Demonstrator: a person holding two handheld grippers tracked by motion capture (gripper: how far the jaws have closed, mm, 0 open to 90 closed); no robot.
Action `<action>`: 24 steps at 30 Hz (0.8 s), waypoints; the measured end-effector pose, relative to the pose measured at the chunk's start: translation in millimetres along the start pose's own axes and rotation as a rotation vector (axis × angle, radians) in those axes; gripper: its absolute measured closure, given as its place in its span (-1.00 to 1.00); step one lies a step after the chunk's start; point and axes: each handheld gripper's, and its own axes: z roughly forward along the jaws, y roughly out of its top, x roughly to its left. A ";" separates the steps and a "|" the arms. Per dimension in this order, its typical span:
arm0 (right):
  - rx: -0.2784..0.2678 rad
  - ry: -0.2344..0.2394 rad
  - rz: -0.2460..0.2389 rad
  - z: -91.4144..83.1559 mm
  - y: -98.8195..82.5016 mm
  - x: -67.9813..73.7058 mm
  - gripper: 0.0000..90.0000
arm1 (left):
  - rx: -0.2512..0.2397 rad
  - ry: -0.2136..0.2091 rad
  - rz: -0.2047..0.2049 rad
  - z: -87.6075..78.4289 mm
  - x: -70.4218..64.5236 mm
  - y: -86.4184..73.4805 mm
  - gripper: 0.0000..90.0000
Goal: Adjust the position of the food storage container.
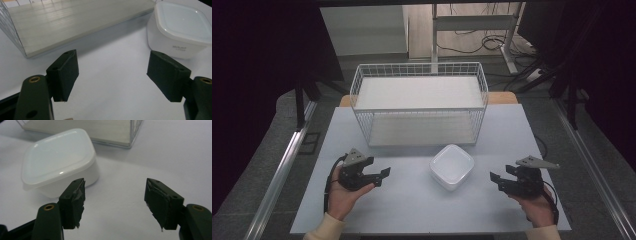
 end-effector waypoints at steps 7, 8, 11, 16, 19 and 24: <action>0.026 -0.003 -0.025 12.2 19.3 7.1 -0.13 | -0.012 -0.018 -0.025 -5.3 9.2 -1.4 -0.45; 0.026 -0.003 -0.025 12.2 19.3 7.1 -0.13 | -0.012 -0.018 -0.025 -5.3 9.2 -1.4 -0.45; 0.032 0.023 -0.063 15.3 33.7 15.2 -0.04 | -0.018 -0.015 -0.029 -8.7 11.1 -1.4 -0.45; 0.027 0.041 -0.080 19.1 44.7 19.0 0.07 | -0.025 -0.002 -0.027 -11.8 11.7 -0.9 -0.45; 0.041 0.050 -0.104 24.2 54.1 19.9 0.17 | -0.024 0.000 -0.030 -12.2 11.5 -1.2 -0.45; 0.065 0.072 -0.151 32.2 63.5 26.2 0.34 | -0.020 0.014 -0.008 -11.8 7.0 -0.6 -0.45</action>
